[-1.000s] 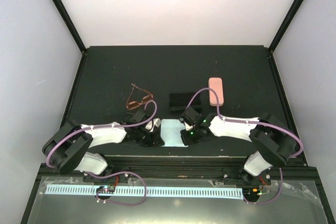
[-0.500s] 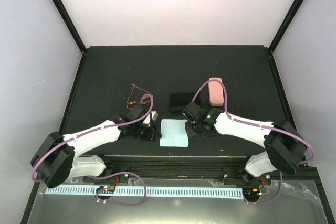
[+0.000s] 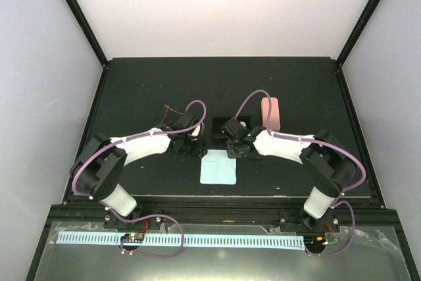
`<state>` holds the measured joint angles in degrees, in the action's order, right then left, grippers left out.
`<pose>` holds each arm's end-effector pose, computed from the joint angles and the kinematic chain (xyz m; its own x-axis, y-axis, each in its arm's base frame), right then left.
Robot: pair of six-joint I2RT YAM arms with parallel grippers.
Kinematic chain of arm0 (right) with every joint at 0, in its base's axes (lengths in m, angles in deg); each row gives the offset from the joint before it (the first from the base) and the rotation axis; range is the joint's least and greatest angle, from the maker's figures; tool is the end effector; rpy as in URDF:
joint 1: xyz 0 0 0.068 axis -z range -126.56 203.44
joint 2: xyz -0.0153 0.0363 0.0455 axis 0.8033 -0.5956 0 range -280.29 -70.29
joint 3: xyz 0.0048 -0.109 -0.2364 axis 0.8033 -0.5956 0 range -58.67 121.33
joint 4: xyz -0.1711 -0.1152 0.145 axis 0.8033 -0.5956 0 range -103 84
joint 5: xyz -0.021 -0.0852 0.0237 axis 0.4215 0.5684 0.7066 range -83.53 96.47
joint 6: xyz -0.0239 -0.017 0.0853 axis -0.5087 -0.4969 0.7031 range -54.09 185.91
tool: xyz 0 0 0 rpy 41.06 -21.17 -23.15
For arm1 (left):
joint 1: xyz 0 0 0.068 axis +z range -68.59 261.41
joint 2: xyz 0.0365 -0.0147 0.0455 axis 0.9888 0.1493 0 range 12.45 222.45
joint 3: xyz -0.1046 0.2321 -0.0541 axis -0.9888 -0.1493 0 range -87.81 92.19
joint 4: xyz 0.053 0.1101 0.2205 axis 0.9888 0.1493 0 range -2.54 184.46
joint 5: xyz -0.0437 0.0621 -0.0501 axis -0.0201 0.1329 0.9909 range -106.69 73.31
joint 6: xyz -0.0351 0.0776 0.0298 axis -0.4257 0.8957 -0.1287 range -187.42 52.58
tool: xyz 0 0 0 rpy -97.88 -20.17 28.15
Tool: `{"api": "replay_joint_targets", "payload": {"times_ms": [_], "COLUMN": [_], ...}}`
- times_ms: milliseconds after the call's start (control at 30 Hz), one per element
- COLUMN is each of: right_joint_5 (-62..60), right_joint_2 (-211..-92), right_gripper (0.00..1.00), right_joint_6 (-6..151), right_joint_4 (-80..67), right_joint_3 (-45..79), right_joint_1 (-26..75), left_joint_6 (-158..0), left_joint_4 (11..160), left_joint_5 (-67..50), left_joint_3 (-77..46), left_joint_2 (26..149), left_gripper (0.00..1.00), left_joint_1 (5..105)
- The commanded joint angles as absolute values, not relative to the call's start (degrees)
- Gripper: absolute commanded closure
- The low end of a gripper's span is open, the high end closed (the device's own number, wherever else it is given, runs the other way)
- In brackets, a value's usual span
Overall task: Organize the sunglasses
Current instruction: Adjust the glasses cleaning cloth at the center of the board, then fold the glasses cleaning cloth at the center of the board.
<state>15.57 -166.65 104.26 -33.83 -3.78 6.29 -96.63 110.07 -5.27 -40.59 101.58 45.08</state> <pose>0.2255 0.2245 0.1088 -0.9245 -0.0959 -0.3689 -0.1433 0.9843 0.1033 0.2298 -0.1888 0.1141 -0.9516 0.1062 -0.2883 0.2120 0.9062 -0.3659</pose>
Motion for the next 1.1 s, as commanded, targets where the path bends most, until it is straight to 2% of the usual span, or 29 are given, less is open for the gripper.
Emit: {"api": "replay_joint_targets", "payload": {"times_ms": [0,200,700,1067], "right_joint_5": [16.2,14.7,11.18,10.07], "right_joint_2": [-168.61,-169.83,-170.25,-171.03], "right_gripper": [0.63,0.72,0.97,0.99], "right_joint_6": [103.35,103.19,101.9,101.52], "right_joint_4": [-30.92,-29.91,-30.06,-30.74], "right_joint_3": [-2.67,-3.47,-4.02,-2.86], "right_joint_1": [6.72,6.8,6.84,6.78], "left_joint_6": [-94.5,-95.5,-95.58,-94.7], "left_joint_4": [109.54,110.58,109.06,109.6], "left_joint_5": [-5.73,-8.52,-3.66,-2.96], "left_joint_3": [-36.75,-35.54,-35.61,-35.22], "left_joint_2": [104.89,108.46,112.14,113.97], "left_gripper": [0.54,0.6,0.78,0.88], "left_joint_1": [45.4,45.48,45.42,45.32]}}
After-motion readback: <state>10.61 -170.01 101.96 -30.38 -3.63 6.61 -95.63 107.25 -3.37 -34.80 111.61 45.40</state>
